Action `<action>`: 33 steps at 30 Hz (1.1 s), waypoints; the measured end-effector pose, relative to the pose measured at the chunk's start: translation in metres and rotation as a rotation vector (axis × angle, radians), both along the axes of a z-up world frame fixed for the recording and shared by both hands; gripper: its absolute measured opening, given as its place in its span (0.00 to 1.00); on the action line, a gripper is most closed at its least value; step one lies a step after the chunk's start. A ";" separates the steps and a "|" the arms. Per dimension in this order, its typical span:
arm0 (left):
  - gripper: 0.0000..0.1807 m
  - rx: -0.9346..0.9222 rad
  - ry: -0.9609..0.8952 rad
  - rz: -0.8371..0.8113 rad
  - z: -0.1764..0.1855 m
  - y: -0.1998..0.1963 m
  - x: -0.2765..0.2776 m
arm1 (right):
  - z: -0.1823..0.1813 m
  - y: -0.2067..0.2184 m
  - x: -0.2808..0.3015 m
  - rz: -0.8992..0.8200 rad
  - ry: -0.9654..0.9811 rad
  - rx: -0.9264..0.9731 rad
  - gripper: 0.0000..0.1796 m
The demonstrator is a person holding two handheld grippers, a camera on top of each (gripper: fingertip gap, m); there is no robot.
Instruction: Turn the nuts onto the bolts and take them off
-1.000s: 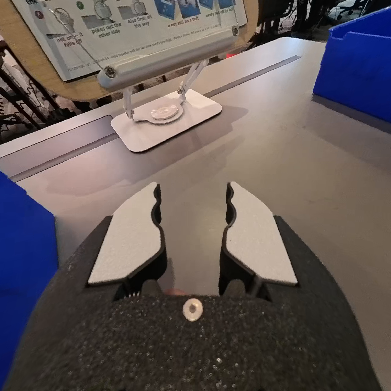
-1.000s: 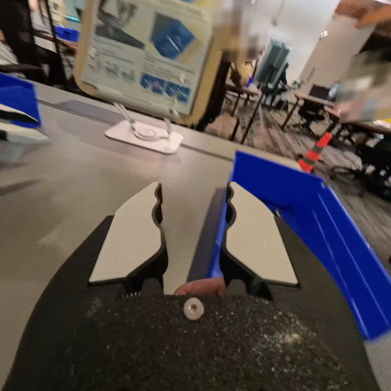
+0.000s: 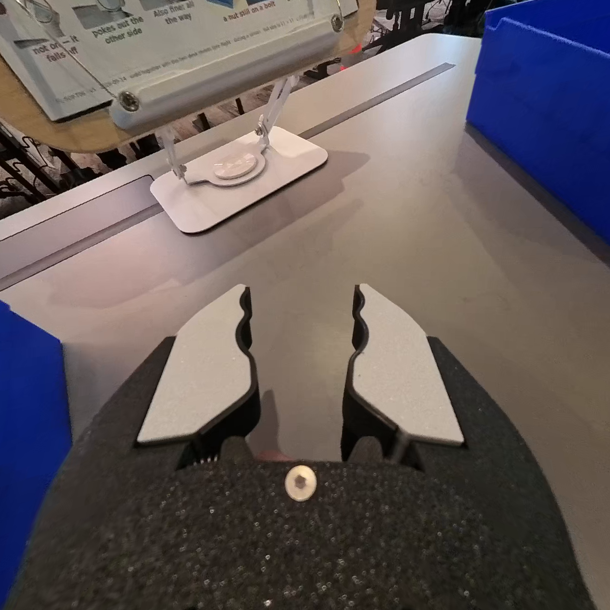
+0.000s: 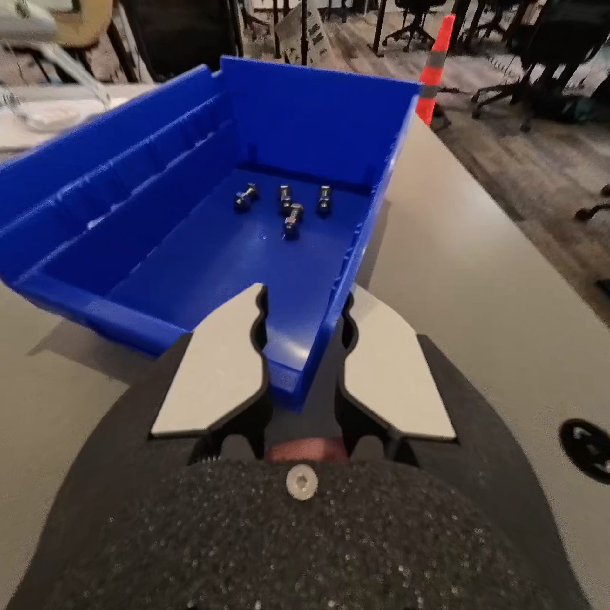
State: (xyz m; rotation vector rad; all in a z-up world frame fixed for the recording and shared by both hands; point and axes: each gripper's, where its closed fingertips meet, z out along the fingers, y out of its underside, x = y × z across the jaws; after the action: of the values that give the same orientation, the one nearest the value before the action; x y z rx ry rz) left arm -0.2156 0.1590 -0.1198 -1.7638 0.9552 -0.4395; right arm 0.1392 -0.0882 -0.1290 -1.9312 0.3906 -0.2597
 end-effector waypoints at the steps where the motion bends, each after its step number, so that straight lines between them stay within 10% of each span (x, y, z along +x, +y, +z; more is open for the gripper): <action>1: 0.32 -0.002 -0.005 0.002 0.001 0.001 -0.001 | 0.001 0.003 0.004 -0.016 0.055 0.023 0.19; 18: 0.33 -0.137 -0.231 -0.033 0.030 -0.052 -0.012 | 0.004 0.048 -0.088 0.198 0.174 0.025 0.03; 27: 0.33 -0.146 -0.278 0.055 0.016 -0.148 -0.021 | 0.008 0.076 -0.179 0.329 0.123 0.041 0.26; 33: 0.28 -0.158 -0.236 0.175 -0.005 -0.130 0.009 | 0.005 0.080 -0.175 0.307 0.108 0.039 0.17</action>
State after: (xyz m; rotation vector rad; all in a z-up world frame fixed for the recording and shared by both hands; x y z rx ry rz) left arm -0.2065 0.0290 -0.1249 -1.8701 0.6082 -0.6081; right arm -0.0356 -0.0082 -0.1236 -1.9407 0.1636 0.0521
